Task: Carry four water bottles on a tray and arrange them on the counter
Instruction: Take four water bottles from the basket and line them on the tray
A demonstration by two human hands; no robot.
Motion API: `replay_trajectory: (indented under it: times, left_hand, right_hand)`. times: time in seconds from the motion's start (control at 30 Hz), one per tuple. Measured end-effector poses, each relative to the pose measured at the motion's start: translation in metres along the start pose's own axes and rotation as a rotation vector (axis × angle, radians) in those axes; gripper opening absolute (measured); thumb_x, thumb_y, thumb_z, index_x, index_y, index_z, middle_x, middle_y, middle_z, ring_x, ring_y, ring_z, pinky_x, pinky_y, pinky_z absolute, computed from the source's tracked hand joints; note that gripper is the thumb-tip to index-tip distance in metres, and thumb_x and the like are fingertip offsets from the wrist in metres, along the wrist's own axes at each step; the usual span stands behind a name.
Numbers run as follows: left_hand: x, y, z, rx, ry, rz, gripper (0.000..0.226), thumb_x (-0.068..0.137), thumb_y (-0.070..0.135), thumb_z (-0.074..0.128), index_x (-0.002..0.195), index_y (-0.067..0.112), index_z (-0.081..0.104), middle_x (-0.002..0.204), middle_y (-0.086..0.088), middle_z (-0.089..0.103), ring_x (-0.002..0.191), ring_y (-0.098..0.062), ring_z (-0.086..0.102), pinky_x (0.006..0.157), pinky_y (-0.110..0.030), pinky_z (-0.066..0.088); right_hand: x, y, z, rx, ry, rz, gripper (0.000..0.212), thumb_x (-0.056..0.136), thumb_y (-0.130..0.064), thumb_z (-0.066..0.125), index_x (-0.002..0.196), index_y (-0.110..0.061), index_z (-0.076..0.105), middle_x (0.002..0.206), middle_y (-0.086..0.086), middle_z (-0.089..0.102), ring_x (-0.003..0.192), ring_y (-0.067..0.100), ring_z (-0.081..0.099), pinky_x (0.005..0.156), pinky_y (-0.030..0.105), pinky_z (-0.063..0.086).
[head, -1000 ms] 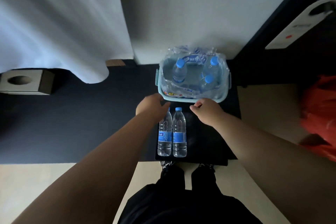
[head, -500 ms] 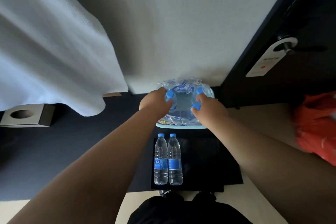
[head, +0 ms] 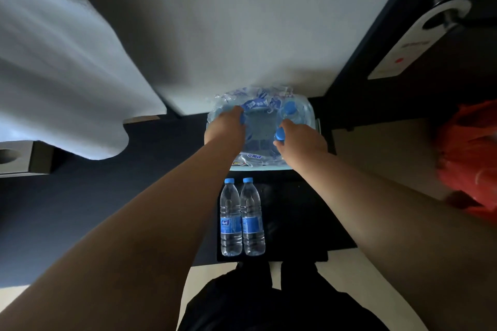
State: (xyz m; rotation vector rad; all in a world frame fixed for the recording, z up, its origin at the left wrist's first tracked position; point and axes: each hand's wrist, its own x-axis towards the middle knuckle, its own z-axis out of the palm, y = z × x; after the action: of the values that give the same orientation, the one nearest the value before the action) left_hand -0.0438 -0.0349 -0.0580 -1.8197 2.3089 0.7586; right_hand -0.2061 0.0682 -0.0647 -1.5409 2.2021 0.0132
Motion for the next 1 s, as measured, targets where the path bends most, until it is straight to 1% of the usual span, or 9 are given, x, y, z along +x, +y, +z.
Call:
replay_trajectory:
  times: [0.2,0.3,0.37,0.43,0.5,0.57,0.67,0.83,1.0]
  left_hand:
    - [-0.003,0.0,0.003,-0.079,0.005,0.021,0.028,0.094,0.014,0.052,0.12,0.023,0.057,0.102,-0.007,0.065,0.079,-0.029,0.057,0.064,-0.032,0.043]
    - [-0.011,-0.001,0.0,-0.089,0.02,0.009,0.031,0.094,0.009,0.051,0.12,0.024,0.058,0.094,-0.001,0.063,0.078,-0.027,0.059,0.061,-0.032,0.043]
    - [-0.02,0.001,-0.005,-0.113,0.044,0.005,0.028,0.096,0.013,0.053,0.12,0.025,0.059,0.094,-0.002,0.064,0.081,-0.029,0.063,0.063,-0.035,0.05]
    - [-0.029,0.006,-0.013,-0.143,0.083,0.025,0.025,0.097,0.022,0.056,0.121,0.023,0.059,0.1,-0.004,0.066,0.084,-0.03,0.063,0.069,-0.037,0.053]
    - [-0.041,0.009,-0.021,-0.185,0.137,0.056,0.023,0.096,0.026,0.058,0.119,0.023,0.06,0.103,-0.004,0.066,0.085,-0.029,0.062,0.072,-0.037,0.053]
    - [-0.054,0.011,-0.03,-0.23,0.2,0.076,0.019,0.095,0.028,0.061,0.114,0.023,0.059,0.102,-0.002,0.065,0.085,-0.027,0.06,0.072,-0.035,0.051]
    - [-0.074,0.017,-0.047,-0.283,0.269,0.103,0.018,0.095,0.029,0.063,0.112,0.024,0.059,0.099,0.002,0.065,0.083,-0.022,0.059,0.07,-0.031,0.045]
    - [-0.104,0.023,-0.085,-0.31,0.35,0.182,0.024,0.094,0.035,0.066,0.114,0.024,0.06,0.091,0.005,0.064,0.079,-0.019,0.059,0.068,-0.029,0.043]
    - [-0.132,0.025,-0.108,-0.209,0.418,0.215,0.029,0.093,0.05,0.062,0.109,0.026,0.058,0.082,0.008,0.063,0.072,-0.019,0.058,0.062,-0.032,0.045]
  right_hand:
    - [-0.001,0.0,-0.007,0.028,-0.003,0.0,0.042,0.103,-0.043,0.057,0.138,-0.021,0.049,0.109,0.008,0.068,0.094,0.028,0.067,0.065,0.034,0.047]
    - [-0.005,0.002,-0.012,0.058,0.011,-0.01,0.036,0.102,-0.042,0.059,0.133,-0.023,0.053,0.108,0.005,0.068,0.086,0.024,0.064,0.063,0.032,0.045]
    - [-0.011,0.004,-0.016,0.106,0.054,-0.036,0.034,0.102,-0.042,0.059,0.13,-0.024,0.055,0.106,0.003,0.068,0.083,0.023,0.062,0.062,0.032,0.042]
    - [-0.018,0.008,-0.022,0.188,0.129,-0.058,0.031,0.1,-0.041,0.06,0.125,-0.023,0.058,0.103,0.002,0.07,0.087,0.026,0.066,0.065,0.034,0.048]
    - [-0.027,0.011,-0.031,0.264,0.204,-0.08,0.029,0.098,-0.039,0.063,0.122,-0.022,0.06,0.1,0.002,0.071,0.088,0.027,0.068,0.071,0.039,0.056]
    - [-0.035,0.012,-0.04,0.299,0.255,-0.11,0.028,0.098,-0.039,0.064,0.121,-0.024,0.061,0.096,0.0,0.071,0.084,0.024,0.068,0.071,0.041,0.058]
    - [-0.048,0.008,-0.057,0.387,0.321,-0.134,0.028,0.095,-0.039,0.066,0.119,-0.026,0.063,0.085,-0.006,0.066,0.076,0.02,0.065,0.067,0.04,0.057]
    - [-0.07,-0.01,-0.089,0.472,0.5,-0.195,0.019,0.088,-0.04,0.071,0.099,-0.026,0.065,0.063,-0.007,0.055,0.059,0.014,0.056,0.056,0.033,0.047]
    - [-0.094,-0.015,-0.107,0.478,0.53,-0.258,0.019,0.084,-0.039,0.073,0.093,-0.025,0.065,0.06,-0.011,0.052,0.057,0.013,0.055,0.054,0.03,0.044]
